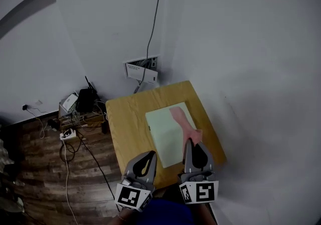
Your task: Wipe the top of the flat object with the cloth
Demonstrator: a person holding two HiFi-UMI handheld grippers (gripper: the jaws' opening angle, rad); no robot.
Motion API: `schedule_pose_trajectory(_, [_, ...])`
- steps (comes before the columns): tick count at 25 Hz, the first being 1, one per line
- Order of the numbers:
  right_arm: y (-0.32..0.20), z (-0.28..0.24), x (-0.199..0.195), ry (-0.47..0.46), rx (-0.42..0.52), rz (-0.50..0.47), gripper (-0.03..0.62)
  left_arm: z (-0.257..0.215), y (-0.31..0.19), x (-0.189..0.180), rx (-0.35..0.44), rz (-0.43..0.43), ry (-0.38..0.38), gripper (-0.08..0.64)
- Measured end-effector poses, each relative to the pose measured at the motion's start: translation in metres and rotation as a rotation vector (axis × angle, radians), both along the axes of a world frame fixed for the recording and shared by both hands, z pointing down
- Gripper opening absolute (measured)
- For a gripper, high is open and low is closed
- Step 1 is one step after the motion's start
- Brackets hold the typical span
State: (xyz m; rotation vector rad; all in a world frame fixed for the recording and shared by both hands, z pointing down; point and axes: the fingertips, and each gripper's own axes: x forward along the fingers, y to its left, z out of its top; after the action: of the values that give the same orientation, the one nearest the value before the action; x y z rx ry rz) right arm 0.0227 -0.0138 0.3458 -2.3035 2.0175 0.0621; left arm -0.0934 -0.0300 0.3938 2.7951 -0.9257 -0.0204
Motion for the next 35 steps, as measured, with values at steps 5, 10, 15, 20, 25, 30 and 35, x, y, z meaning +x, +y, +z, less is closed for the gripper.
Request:
schedule_pose_trajectory(5, [-0.020,-0.009,0.030,0.011,0.023,-0.135,0.015,-0.008,-0.007,0.031,0.028,-0.119,0.006,0.003])
schedule_pose_trajectory(10, [-0.029,-0.003,0.062,0.010,0.025,-0.226,0.015,-0.006,-0.010,0.057,0.032,-0.225,-0.018,0.003])
schedule_pose_trajectory(15, [-0.034,-0.002,0.083,0.027,0.020,-0.316,0.015,0.000,-0.010,0.068,0.029,-0.320,-0.031,0.003])
schedule_pose_trajectory(20, [-0.041,0.003,0.090,0.043,0.007,-0.391,0.015,0.010,-0.011,0.073,0.020,-0.375,-0.057,0.003])
schedule_pose_trajectory(25, [-0.053,0.004,0.088,0.045,0.001,-0.407,0.015,0.017,-0.019,0.069,0.017,-0.388,-0.079,0.003])
schedule_pose_trajectory(30, [-0.064,0.007,0.081,0.060,-0.014,-0.399,0.015,0.026,-0.032,0.063,0.012,-0.375,-0.090,0.003])
schedule_pose_trajectory(35, [-0.074,0.018,0.072,0.092,-0.049,-0.406,0.015,0.046,-0.044,0.058,-0.020,-0.345,-0.111,0.005])
